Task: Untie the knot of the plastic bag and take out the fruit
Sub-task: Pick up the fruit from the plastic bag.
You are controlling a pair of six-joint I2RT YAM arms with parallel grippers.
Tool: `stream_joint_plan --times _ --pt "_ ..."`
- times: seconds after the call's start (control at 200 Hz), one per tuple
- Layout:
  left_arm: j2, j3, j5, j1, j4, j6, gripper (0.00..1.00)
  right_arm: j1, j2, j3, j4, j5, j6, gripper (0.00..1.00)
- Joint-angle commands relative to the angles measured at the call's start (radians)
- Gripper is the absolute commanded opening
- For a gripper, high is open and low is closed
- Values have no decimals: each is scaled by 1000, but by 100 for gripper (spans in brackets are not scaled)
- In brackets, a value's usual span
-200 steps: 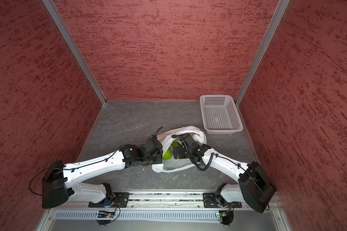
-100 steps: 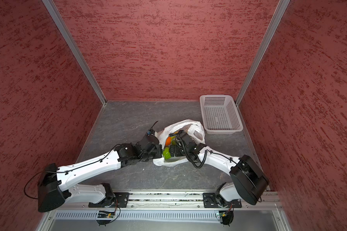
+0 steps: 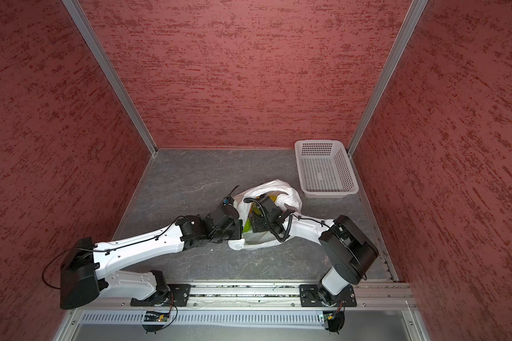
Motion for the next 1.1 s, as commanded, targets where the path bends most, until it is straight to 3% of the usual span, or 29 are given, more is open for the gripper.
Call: stream_joint_plan --times 0.0,0.155,0.396,0.771,1.097 --pt "4 -14 -3 -5 23 4 0 5 19 24 39 52 -7 81" --pt "-1 -14 -10 -2 25 1 0 4 37 36 37 53 -14 61" --pt "-2 8 -22 22 33 -20 0 7 -39 3 11 -21 -51 45" --pt "15 48 -25 64 47 -32 0 29 -290 -60 -104 -132 -105 41" --pt "38 72 -38 64 23 -21 0 59 -404 55 -244 -154 -103 39"
